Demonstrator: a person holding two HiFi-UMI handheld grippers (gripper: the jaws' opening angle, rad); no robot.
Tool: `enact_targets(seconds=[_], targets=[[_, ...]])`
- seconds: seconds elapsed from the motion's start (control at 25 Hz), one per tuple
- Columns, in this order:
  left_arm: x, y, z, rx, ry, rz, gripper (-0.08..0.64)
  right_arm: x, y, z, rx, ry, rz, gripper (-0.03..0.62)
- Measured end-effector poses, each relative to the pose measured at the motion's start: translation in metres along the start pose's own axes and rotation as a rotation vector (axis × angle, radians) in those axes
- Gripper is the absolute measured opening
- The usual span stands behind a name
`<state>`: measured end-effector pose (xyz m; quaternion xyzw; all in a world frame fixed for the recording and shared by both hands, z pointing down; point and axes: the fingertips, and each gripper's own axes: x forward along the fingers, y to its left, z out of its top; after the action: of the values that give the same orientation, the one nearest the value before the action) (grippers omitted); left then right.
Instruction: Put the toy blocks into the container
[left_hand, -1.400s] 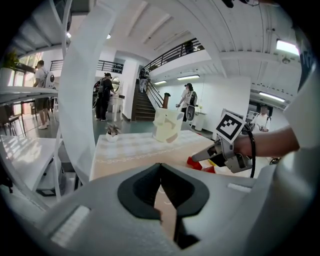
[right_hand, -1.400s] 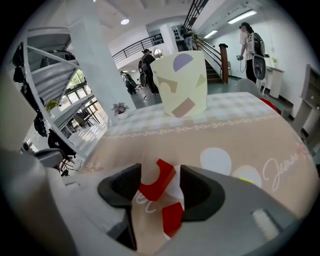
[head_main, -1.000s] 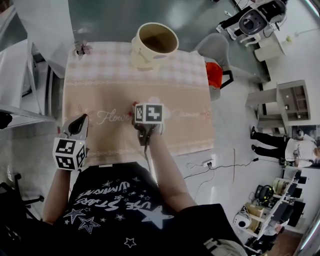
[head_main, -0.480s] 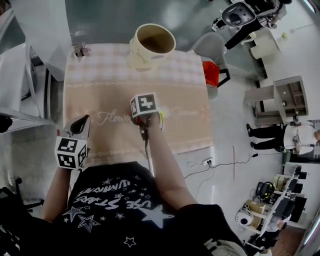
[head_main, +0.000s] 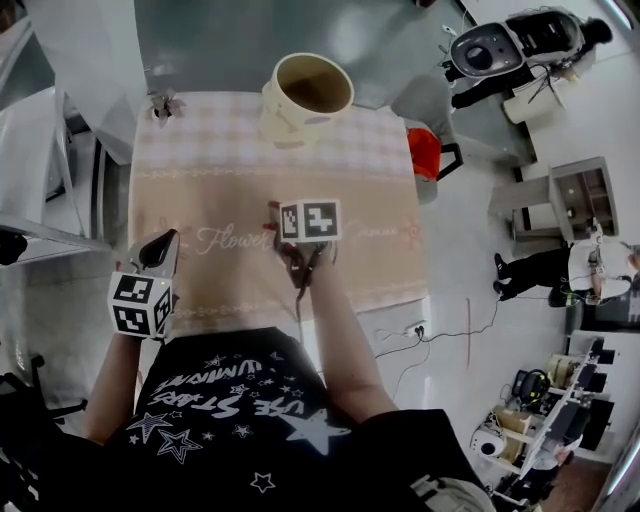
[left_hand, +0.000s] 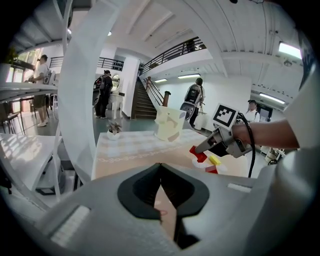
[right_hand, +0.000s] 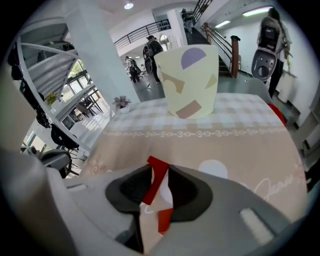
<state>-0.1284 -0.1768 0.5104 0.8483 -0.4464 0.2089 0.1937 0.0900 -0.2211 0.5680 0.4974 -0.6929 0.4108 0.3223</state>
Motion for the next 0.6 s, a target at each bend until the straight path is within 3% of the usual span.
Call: enact_targets(seconds=[0.4,0.6], targets=[[0.005,0.003,0.056,0.018,-0.099,0.037,0.009,-0.084,-0.007,0.091,-0.021,-0.289,0.061,0.109],[0.013,-0.002,0.086,0.034,-0.134,0.057,0.009,-0.111,-0.021,0.138,-0.064,-0.38,0.081,0.109]])
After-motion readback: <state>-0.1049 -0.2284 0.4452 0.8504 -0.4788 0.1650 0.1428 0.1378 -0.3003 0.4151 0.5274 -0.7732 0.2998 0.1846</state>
